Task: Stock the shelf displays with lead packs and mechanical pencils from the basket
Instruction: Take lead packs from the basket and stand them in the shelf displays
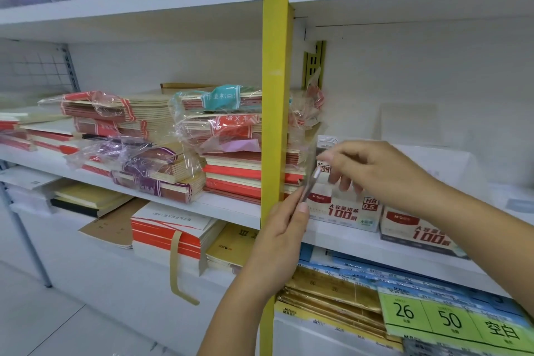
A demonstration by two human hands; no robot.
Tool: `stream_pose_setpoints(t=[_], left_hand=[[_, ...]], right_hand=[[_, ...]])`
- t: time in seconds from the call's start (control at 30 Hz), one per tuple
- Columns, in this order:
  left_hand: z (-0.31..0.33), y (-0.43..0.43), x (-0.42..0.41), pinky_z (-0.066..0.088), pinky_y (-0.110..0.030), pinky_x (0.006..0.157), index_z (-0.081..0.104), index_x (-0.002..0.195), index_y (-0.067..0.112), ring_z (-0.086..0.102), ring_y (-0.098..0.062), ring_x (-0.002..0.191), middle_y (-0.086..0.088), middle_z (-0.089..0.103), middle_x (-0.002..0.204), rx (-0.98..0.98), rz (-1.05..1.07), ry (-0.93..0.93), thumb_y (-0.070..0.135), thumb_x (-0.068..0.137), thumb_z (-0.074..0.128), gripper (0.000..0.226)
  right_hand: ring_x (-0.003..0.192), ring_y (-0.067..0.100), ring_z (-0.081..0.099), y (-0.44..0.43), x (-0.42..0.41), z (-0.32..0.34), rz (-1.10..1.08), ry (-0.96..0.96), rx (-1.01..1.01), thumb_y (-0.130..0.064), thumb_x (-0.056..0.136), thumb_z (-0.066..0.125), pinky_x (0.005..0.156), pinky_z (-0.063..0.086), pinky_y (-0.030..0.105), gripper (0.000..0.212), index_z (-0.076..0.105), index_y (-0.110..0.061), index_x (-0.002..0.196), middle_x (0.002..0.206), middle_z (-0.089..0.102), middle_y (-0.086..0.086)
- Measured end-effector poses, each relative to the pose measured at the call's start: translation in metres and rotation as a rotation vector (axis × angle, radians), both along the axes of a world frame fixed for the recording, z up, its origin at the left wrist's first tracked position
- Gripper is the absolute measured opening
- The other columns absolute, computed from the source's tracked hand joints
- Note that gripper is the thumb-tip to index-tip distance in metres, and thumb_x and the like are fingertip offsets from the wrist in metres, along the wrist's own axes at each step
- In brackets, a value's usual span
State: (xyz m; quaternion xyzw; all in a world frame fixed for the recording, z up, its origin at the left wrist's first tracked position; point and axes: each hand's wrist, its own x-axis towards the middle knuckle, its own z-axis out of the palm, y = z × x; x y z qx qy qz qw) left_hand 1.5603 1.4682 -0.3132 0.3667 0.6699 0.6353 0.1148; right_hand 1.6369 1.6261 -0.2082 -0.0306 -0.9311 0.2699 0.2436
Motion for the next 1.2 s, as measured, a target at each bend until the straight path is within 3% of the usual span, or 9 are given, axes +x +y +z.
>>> stream_pose_setpoints(t=[0.1, 0.2, 0.43, 0.57, 0.67, 0.77, 0.9, 1.07, 1.2], left_hand=[[0.004, 0.006, 0.007, 0.044, -0.004, 0.080, 0.048, 0.127, 0.059, 0.050, 0.017, 0.109, 0.026, 0.056, 0.122, 0.051, 0.047, 0.062, 0.040, 0.099, 0.056, 0.035], [0.002, 0.009, 0.008, 0.050, -0.008, 0.078, 0.052, 0.118, 0.055, 0.058, 0.012, 0.106, 0.027, 0.064, 0.111, 0.112, 0.070, 0.085, 0.027, 0.094, 0.069, 0.040], [0.000, 0.016, 0.007, 0.054, -0.016, 0.085, 0.055, 0.124, 0.051, 0.060, 0.007, 0.108, 0.023, 0.065, 0.115, 0.092, 0.122, 0.136, 0.027, 0.089, 0.074, 0.047], [-0.001, 0.023, 0.004, 0.042, -0.014, 0.100, 0.043, 0.143, 0.043, 0.044, 0.006, 0.122, 0.025, 0.046, 0.129, 0.010, 0.273, 0.404, 0.035, 0.091, 0.071, 0.059], [-0.003, 0.030, 0.004, 0.026, -0.021, 0.114, 0.035, 0.150, 0.035, 0.028, -0.001, 0.138, 0.017, 0.037, 0.147, -0.077, 0.342, 0.612, 0.035, 0.094, 0.065, 0.064], [-0.007, 0.036, 0.004, 0.007, -0.016, 0.116, 0.034, 0.153, 0.027, 0.018, -0.007, 0.145, 0.012, 0.033, 0.158, -0.161, 0.359, 0.767, 0.037, 0.098, 0.056, 0.061], [-0.012, 0.040, 0.002, 0.013, -0.024, 0.119, 0.036, 0.153, 0.024, 0.019, -0.012, 0.147, 0.008, 0.031, 0.161, -0.197, 0.360, 0.813, 0.037, 0.099, 0.054, 0.058], [-0.016, 0.040, -0.001, 0.008, -0.020, 0.117, 0.030, 0.155, 0.028, 0.017, -0.009, 0.148, 0.012, 0.024, 0.163, -0.198, 0.326, 0.809, 0.037, 0.100, 0.055, 0.061], [-0.016, 0.039, -0.002, 0.008, -0.017, 0.115, 0.031, 0.155, 0.028, 0.016, -0.007, 0.147, 0.013, 0.023, 0.163, -0.176, 0.312, 0.794, 0.037, 0.100, 0.054, 0.060]], right_hand=[[0.067, 0.001, 0.068, -0.007, 0.007, -0.010, 0.064, -0.028, -0.129, -0.039, 0.093, 0.056, 0.060, 0.053, 0.015, 0.015, 0.060, -0.045, 0.106, 0.079, 0.072, -0.018], [0.066, 0.005, 0.069, -0.005, 0.008, -0.012, 0.036, 0.007, -0.246, -0.019, 0.097, 0.054, 0.061, 0.054, 0.018, 0.024, 0.061, -0.038, 0.110, 0.074, 0.074, -0.008], [0.070, 0.006, 0.071, -0.002, 0.013, -0.016, 0.009, 0.019, -0.296, -0.024, 0.091, 0.065, 0.060, 0.054, 0.019, 0.015, 0.061, -0.031, 0.103, 0.080, 0.075, -0.009], [0.060, -0.002, 0.064, 0.013, 0.017, 0.005, -0.112, 0.315, -0.274, -0.022, 0.090, 0.066, 0.051, 0.047, 0.010, 0.016, 0.060, -0.035, 0.098, 0.078, 0.072, -0.012], [0.067, -0.006, 0.061, 0.032, 0.020, 0.032, -0.219, 0.509, -0.061, -0.020, 0.092, 0.063, 0.056, 0.046, 0.008, 0.015, 0.059, -0.034, 0.093, 0.078, 0.065, -0.013], [0.073, -0.005, 0.058, 0.041, 0.007, 0.036, -0.263, 0.418, 0.257, -0.019, 0.094, 0.060, 0.062, 0.043, 0.009, 0.014, 0.059, -0.028, 0.105, 0.084, 0.062, -0.016], [0.082, 0.014, 0.060, 0.049, -0.013, 0.023, -0.264, 0.192, 0.444, -0.020, 0.095, 0.057, 0.072, 0.052, 0.036, 0.020, 0.057, -0.023, 0.115, 0.093, 0.065, -0.003], [0.089, 0.013, 0.055, 0.062, -0.026, 0.019, -0.291, 0.034, 0.362, -0.024, 0.091, 0.062, 0.078, 0.050, 0.039, 0.017, 0.053, -0.026, 0.106, 0.090, 0.060, -0.006], [0.105, 0.020, 0.044, 0.065, -0.035, 0.017, -0.398, 0.054, 0.576, -0.031, 0.090, 0.063, 0.080, 0.038, 0.033, 0.011, 0.067, -0.026, 0.099, 0.097, 0.059, -0.003]])
